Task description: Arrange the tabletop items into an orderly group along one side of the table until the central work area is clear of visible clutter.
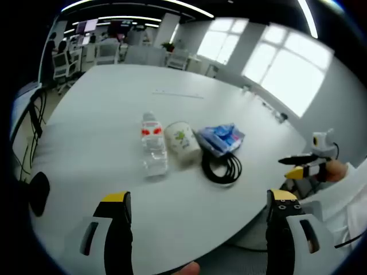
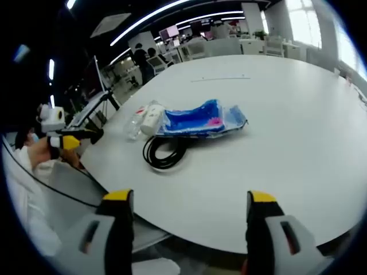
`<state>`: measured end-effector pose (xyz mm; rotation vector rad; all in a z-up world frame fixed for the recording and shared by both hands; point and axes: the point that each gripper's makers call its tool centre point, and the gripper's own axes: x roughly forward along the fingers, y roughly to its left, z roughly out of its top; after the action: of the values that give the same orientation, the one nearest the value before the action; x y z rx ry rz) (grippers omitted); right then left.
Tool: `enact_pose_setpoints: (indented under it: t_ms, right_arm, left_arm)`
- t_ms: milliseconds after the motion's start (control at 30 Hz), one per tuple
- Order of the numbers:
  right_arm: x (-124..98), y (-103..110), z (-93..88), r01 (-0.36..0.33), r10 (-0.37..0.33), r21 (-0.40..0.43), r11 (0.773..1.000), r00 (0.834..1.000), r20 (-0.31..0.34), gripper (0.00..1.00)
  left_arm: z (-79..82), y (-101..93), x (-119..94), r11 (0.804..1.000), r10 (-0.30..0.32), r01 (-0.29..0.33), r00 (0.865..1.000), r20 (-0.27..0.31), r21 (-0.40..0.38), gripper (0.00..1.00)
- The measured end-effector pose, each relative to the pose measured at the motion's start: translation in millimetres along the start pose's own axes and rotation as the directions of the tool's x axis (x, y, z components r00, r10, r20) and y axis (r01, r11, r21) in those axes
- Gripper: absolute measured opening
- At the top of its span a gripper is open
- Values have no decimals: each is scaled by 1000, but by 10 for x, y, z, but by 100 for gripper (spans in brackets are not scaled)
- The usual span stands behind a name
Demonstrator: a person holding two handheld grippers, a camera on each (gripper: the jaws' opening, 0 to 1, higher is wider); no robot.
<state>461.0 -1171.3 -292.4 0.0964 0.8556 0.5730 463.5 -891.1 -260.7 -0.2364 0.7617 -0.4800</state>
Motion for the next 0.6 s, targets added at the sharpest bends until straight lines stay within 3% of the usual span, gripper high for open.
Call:
enact_pose_setpoints:
  t_ms: [600]
  right_arm:
    - [40,107,-10,-33,32,-39,999,999,-24,78]
  left_arm:
    - [2,10,-70,999,21,-20,999,26,-25,94]
